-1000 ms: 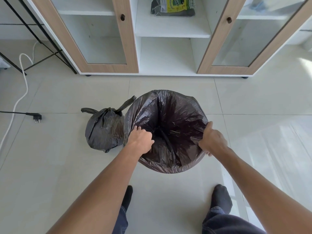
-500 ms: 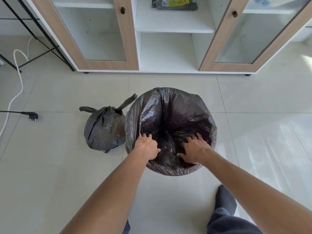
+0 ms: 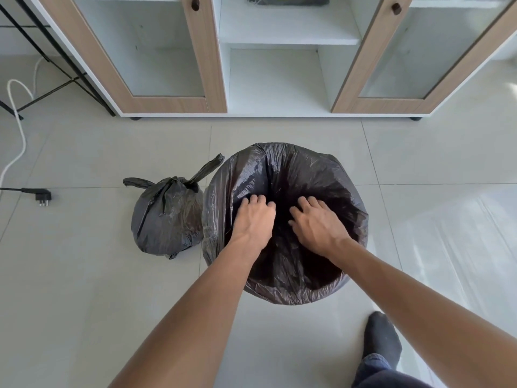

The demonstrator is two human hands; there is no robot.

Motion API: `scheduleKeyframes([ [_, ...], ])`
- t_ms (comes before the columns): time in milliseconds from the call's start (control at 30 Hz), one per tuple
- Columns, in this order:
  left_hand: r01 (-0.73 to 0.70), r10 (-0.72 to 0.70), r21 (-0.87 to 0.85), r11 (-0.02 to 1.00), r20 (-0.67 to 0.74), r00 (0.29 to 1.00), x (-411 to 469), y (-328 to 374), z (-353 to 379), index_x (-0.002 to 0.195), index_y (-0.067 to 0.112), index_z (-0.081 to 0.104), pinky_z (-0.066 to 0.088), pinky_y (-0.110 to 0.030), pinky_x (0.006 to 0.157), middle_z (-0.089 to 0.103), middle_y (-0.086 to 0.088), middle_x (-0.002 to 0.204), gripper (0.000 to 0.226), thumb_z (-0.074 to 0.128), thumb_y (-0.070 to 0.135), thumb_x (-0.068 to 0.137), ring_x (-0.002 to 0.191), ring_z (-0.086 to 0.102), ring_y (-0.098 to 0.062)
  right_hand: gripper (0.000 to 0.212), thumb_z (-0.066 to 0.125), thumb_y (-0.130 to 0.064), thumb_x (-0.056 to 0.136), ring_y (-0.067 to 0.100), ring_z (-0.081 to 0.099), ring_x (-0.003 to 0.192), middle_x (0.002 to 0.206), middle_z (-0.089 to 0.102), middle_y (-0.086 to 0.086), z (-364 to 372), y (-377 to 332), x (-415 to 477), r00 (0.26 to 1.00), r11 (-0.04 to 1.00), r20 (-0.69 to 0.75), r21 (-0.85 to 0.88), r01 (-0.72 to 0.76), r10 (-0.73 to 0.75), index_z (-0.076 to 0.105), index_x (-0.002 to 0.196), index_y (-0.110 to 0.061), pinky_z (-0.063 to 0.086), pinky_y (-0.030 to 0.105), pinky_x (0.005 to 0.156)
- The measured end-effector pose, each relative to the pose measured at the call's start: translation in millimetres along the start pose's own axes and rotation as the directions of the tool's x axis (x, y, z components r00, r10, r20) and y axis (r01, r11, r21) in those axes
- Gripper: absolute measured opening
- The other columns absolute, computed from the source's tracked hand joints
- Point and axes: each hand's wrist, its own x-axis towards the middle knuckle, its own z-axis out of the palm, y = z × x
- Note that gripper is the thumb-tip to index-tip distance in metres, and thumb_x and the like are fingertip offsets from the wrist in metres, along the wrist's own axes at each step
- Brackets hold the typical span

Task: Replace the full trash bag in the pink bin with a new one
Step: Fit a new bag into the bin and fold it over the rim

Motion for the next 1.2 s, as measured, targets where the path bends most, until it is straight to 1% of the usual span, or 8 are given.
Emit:
scheduleKeyframes([
  [167,-0.037,-0.096,0.364,0.931,0.34,0.935,6,2,21,0.155,-0.001,0.01,-0.006,-0.054,0.117,0.004,-0.029,0.16,0.09,0.033,0.064,0.096,0.147,-0.003,-0.047,0.093,0.043,-0.07,0.087,0.038,0.012,0.15,0.159,0.021,0.022,27,8,9,0.907,0.989,0.412,-0.147,-0.032,0.091,0.018,0.157,-0.014,0.004,0.05,0.123],
  [467,-0.452,-0.035,0.491,0.745,0.705,0.708,11,4,42,0.156,0.019,0.02,-0.003,-0.068,0.108,0.02,-0.013,0.162,0.065,0.03,0.052,0.102,0.147,0.0,-0.045,0.103,0.033,-0.076,0.088,0.035,-0.014,0.151,0.165,-0.006,0.017,43,13,15,0.728,0.89,0.672,-0.405,0.207,0.137,0.001,0.158,-0.007,-0.013,0.053,0.119],
  [567,-0.358,-0.073,0.499,0.789,0.656,0.751,9,3,39,0.157,0.014,0.018,-0.007,-0.067,0.109,0.014,-0.018,0.162,0.077,0.031,0.062,0.097,0.146,-0.008,-0.048,0.099,0.032,-0.075,0.089,0.034,-0.005,0.152,0.165,0.006,0.017,40,13,15,0.74,0.907,0.659,-0.381,0.178,0.131,0.013,0.157,-0.005,-0.007,0.051,0.121],
  [700,-0.057,-0.081,0.278,0.959,0.462,0.883,5,7,21,0.152,-0.005,0.017,0.006,-0.05,0.119,0.019,-0.027,0.158,0.098,0.036,0.07,0.091,0.148,0.01,-0.042,0.054,0.039,-0.052,0.098,0.033,0.05,0.124,0.131,0.056,0.016,20,4,12,0.928,0.995,0.371,-0.094,0.023,0.014,0.057,0.129,-0.012,0.034,0.043,0.109],
  [800,0.03,-0.035,0.036,0.999,0.174,0.984,13,9,15,0.131,0.004,0.051,0.039,-0.037,0.1,0.056,-0.016,0.13,0.052,0.058,0.039,0.093,0.122,0.052,-0.03,0.032,0.046,-0.033,0.098,0.028,0.059,0.109,0.116,0.062,0.008,9,3,11,0.972,0.998,0.226,0.047,0.049,-0.059,0.06,0.119,-0.015,0.048,0.038,0.089],
  [933,-0.022,0.053,-0.15,0.988,0.207,0.977,17,3,19,0.106,0.016,0.067,0.042,-0.032,0.079,0.069,-0.007,0.106,0.018,0.065,0.02,0.089,0.103,0.066,-0.027,0.049,0.053,-0.042,0.095,0.032,0.048,0.126,0.136,0.048,0.009,18,1,19,0.844,0.984,0.528,0.18,-0.006,-0.092,0.049,0.138,-0.021,0.045,0.042,0.099],
  [1033,-0.051,0.1,-0.127,0.991,0.415,0.904,15,0,36,0.139,0.017,0.051,0.026,-0.042,0.114,0.05,-0.013,0.141,0.055,0.068,0.034,0.089,0.136,0.04,-0.033,0.068,0.045,-0.059,0.093,0.036,0.034,0.141,0.154,0.035,0.009,36,-4,28,0.755,0.994,0.655,0.097,-0.046,-0.029,0.035,0.151,-0.025,0.029,0.047,0.115],
  [1200,-0.154,0.073,0.074,0.985,0.629,0.774,17,-8,57,0.157,0.02,0.014,-0.004,-0.051,0.121,-0.002,-0.01,0.165,0.091,0.059,0.053,0.086,0.149,-0.011,-0.037,0.104,0.039,-0.086,0.077,0.036,0.001,0.152,0.166,0.011,0.008,56,-2,27,0.602,0.996,0.797,-0.083,0.037,0.044,0.015,0.158,-0.026,-0.006,0.053,0.121],
])
